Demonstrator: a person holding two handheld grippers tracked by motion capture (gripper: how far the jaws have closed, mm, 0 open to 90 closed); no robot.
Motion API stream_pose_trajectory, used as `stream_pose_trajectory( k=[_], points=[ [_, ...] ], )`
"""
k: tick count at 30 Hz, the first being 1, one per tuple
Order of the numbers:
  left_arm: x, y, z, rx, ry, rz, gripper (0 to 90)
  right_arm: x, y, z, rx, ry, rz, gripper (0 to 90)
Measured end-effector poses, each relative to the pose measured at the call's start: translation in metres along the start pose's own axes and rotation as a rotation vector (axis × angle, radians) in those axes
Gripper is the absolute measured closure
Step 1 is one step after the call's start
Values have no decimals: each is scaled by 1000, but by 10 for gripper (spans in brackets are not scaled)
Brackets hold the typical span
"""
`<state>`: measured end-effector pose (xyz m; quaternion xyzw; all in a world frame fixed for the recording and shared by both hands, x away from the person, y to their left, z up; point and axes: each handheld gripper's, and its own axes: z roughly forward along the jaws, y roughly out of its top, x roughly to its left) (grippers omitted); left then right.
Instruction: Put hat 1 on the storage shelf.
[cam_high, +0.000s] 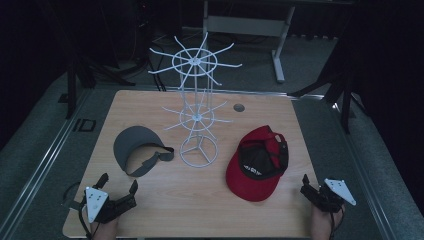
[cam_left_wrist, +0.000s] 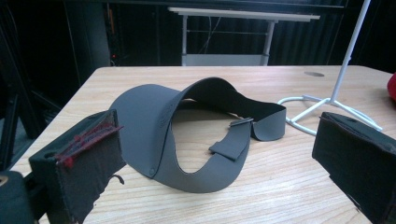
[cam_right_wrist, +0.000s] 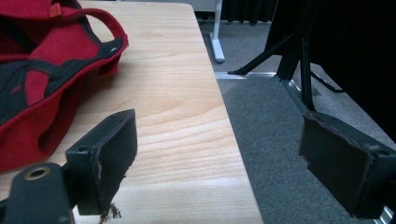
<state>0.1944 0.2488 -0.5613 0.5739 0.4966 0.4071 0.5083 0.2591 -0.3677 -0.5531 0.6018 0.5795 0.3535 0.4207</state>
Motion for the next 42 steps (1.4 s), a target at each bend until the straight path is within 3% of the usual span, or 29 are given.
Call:
stream_pose_trajectory(
  k=[7,14,20,23,27,33,37,42],
  points=[
    [-1,-1,2,28,-13,5,20,-1,0,1,15,9,3,115],
    [-3,1,1,14,-19,-4,20,-2,1,2,21,28,8,114],
    [-8,2,-1,5,-57,4,20,1,2,1,37,61,7,136],
    [-11,1,0,13,-85,-9,20,2,10,-4,64,126,45,142],
    [-14,2,0,10,-104,-2,20,9,24,-11,25,131,-4,141],
    [-19,2,1,18,-142,-11,20,19,46,-12,21,137,-60,154],
    [-24,3,1,21,-165,7,20,24,59,-10,17,154,-49,176],
    [-26,2,1,22,-184,-11,20,28,70,-9,13,179,-39,178]
  ],
)
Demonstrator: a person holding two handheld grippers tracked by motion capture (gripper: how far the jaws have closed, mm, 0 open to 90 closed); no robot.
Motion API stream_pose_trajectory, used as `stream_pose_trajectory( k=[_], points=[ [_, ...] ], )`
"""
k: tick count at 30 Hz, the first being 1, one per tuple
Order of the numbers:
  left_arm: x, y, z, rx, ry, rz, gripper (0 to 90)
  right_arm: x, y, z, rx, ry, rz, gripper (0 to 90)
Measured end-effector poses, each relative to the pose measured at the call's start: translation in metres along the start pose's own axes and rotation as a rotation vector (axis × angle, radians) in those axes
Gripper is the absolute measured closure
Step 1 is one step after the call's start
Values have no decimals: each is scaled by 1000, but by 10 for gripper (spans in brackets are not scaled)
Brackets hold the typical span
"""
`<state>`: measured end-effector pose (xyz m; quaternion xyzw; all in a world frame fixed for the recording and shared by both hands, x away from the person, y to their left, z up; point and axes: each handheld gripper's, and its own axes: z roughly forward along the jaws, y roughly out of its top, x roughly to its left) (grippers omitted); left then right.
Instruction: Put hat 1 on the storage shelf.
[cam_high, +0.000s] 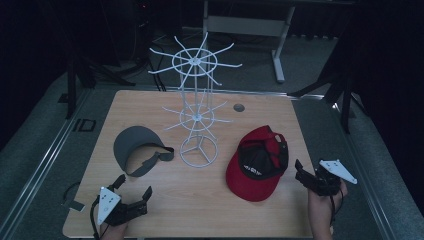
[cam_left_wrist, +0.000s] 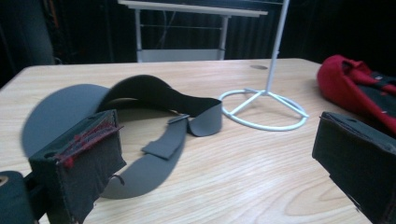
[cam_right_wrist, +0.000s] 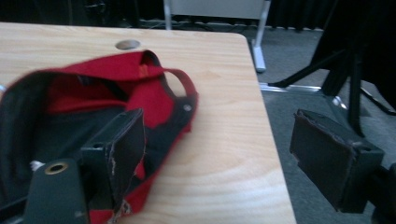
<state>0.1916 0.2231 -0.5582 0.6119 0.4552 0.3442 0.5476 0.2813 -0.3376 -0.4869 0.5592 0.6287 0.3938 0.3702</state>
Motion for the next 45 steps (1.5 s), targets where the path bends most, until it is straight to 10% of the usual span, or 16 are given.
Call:
stream_pose_trajectory(
  k=[22,45],
  points=[
    [-5,0,2,29,-27,13,20,13,42,46,117,147,37,103],
    [-5,0,3,47,-39,14,20,20,12,112,330,168,57,127]
  ],
)
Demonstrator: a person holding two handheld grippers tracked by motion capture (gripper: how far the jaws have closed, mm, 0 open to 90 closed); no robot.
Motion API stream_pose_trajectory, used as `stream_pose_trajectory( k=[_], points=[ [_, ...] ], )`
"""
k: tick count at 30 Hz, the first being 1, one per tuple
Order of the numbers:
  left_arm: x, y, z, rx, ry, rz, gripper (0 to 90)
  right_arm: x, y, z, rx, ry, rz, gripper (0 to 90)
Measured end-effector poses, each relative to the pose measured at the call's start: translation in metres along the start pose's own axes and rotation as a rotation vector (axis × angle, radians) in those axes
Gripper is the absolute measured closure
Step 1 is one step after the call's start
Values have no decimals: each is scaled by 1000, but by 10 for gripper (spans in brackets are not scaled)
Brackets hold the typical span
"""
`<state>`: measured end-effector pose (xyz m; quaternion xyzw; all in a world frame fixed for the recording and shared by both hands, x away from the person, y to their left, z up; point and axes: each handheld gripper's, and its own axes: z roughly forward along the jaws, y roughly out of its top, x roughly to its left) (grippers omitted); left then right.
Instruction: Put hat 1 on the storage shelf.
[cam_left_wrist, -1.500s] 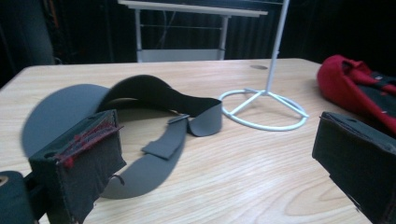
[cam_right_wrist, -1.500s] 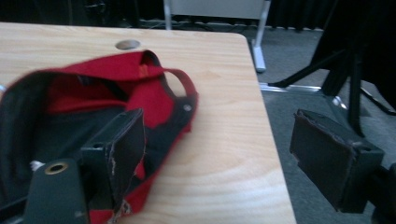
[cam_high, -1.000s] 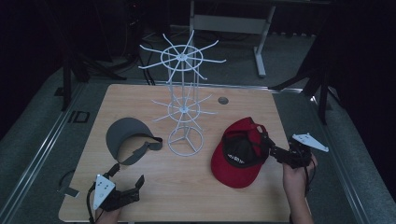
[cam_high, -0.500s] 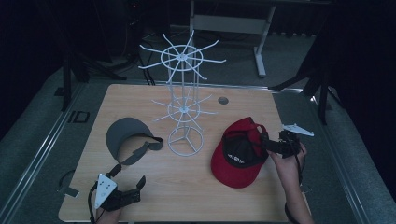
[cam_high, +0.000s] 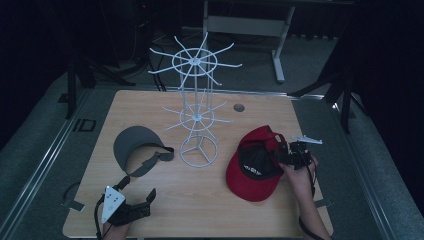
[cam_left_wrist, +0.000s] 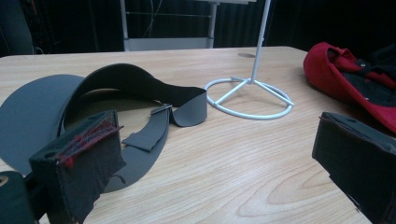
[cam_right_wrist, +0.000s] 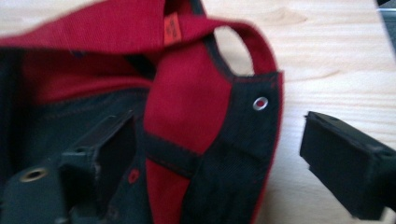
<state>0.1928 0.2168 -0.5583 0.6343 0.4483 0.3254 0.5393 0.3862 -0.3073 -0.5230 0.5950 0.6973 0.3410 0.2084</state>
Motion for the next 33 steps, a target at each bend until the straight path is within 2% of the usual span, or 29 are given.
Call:
stream_pose_trajectory(
  k=[6,10,15,18,21,23,26,33],
  points=[
    [0,0,1,4,-3,-3,20,7,-10,15,57,-5,-43,154],
    [0,0,1,5,-2,-2,20,12,-12,17,61,-21,-92,256],
    [0,-1,1,1,-7,-10,20,17,-12,20,92,-12,-130,410],
    [1,-1,0,-3,-7,-16,20,18,-13,21,98,18,-123,588],
    [1,-1,1,3,-7,-14,20,20,-13,19,84,10,-135,753],
    [0,-1,1,7,-7,-11,20,21,-12,17,78,18,-139,819],
    [0,-1,1,11,1,-7,20,23,-9,10,65,22,-160,843],
    [0,-1,1,11,1,-11,20,30,4,-14,-8,9,-221,848]
  ],
)
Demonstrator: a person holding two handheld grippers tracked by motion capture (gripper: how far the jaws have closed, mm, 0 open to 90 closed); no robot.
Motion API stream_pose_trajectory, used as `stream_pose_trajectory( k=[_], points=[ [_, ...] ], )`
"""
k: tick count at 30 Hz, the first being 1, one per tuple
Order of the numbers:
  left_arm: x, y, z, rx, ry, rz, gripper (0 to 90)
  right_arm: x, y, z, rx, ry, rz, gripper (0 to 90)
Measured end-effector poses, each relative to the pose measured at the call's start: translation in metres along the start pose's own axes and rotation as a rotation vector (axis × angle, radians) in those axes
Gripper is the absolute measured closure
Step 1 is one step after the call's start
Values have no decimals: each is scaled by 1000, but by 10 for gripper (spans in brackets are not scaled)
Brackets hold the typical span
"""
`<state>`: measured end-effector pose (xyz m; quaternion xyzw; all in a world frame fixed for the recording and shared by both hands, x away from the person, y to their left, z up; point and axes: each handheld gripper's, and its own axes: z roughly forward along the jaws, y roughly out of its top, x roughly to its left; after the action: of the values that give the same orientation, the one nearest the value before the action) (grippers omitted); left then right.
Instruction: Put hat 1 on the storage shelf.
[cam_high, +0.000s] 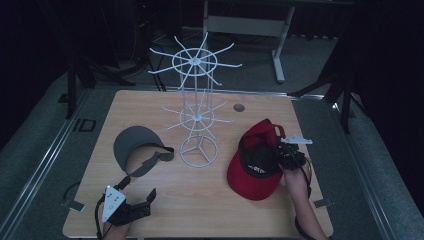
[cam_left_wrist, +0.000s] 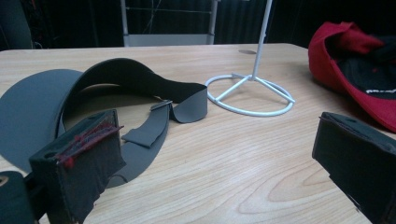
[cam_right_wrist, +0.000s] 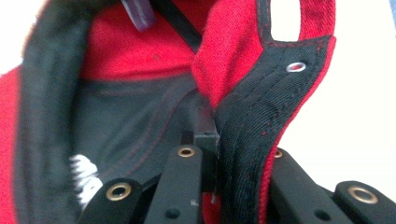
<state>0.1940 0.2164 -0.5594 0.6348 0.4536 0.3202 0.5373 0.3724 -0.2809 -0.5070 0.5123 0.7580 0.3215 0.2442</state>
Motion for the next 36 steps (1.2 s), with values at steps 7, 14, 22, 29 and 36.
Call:
stream_pose_trajectory(
  k=[7,14,22,29,36],
  points=[
    [2,0,0,11,15,-11,20,1,16,-26,-74,-15,-28,850],
    [2,0,2,57,41,-19,21,-1,29,-54,-147,-9,-40,851],
    [-4,10,1,83,-34,-61,34,0,40,-88,-217,14,-73,850],
    [-15,27,2,83,-90,-83,35,3,41,-110,-260,41,-76,850],
    [-26,47,3,96,-165,-17,35,4,38,-128,-294,63,-70,850]
  ],
)
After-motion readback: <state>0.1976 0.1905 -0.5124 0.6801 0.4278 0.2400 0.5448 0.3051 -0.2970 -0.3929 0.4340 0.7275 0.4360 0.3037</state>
